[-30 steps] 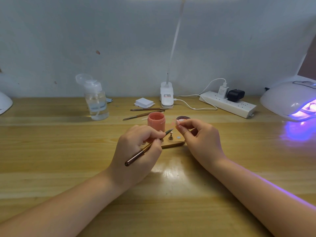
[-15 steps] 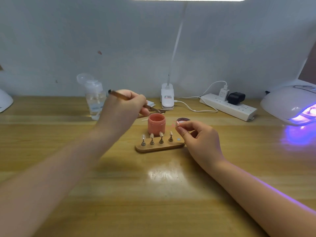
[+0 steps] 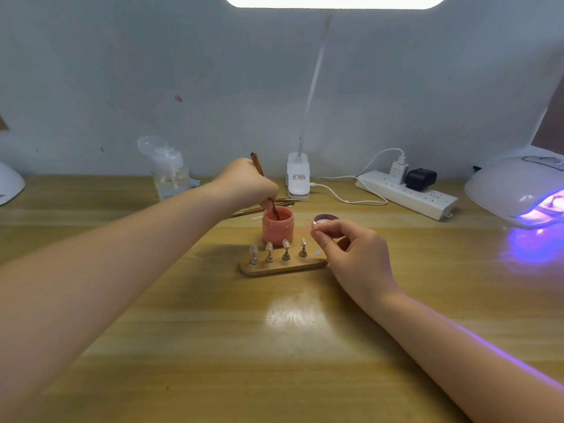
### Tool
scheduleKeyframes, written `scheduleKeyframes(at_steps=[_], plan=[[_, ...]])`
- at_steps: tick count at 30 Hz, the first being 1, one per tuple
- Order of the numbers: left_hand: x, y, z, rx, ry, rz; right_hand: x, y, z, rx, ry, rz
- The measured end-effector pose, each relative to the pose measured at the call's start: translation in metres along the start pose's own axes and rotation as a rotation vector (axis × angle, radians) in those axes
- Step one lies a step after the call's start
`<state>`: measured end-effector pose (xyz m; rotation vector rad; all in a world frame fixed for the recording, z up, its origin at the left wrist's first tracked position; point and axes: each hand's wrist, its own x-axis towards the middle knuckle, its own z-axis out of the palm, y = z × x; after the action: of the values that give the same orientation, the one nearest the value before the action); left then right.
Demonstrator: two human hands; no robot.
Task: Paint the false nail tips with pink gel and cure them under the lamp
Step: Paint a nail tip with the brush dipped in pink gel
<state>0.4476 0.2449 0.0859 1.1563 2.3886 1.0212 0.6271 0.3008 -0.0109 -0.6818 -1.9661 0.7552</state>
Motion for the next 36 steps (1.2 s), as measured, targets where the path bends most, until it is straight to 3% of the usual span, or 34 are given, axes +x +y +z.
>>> scheduleKeyframes(at_steps=[6, 13, 18, 20, 24, 31, 36], plan=[[-0.008, -0.02, -0.024, -0.42, 0.09, -0.135, 0.0, 0.0, 0.0, -0.001, -0.003, 0.008], [-0.013, -0.06, -0.029, -0.586, 0.162, -0.204, 0.0, -0.001, 0.0, -0.028, -0.011, -0.008], [-0.014, -0.063, -0.023, -0.631, 0.089, -0.219, -0.001, -0.001, 0.0, -0.032, -0.009, -0.012], [-0.015, -0.064, -0.023, -0.634, 0.174, -0.209, -0.001, -0.002, 0.0, -0.036, -0.009, -0.014], [-0.026, -0.06, -0.025, -0.676, 0.349, -0.004, 0.0, -0.001, 0.0, -0.03, -0.005, -0.009], [-0.085, -0.037, 0.015, -0.661, 0.279, 0.474, -0.001, -0.002, -0.001, -0.039, -0.005, -0.014], [-0.105, -0.042, 0.042, -0.48, 0.31, 0.644, -0.001, -0.004, -0.001, -0.032, -0.001, -0.021]])
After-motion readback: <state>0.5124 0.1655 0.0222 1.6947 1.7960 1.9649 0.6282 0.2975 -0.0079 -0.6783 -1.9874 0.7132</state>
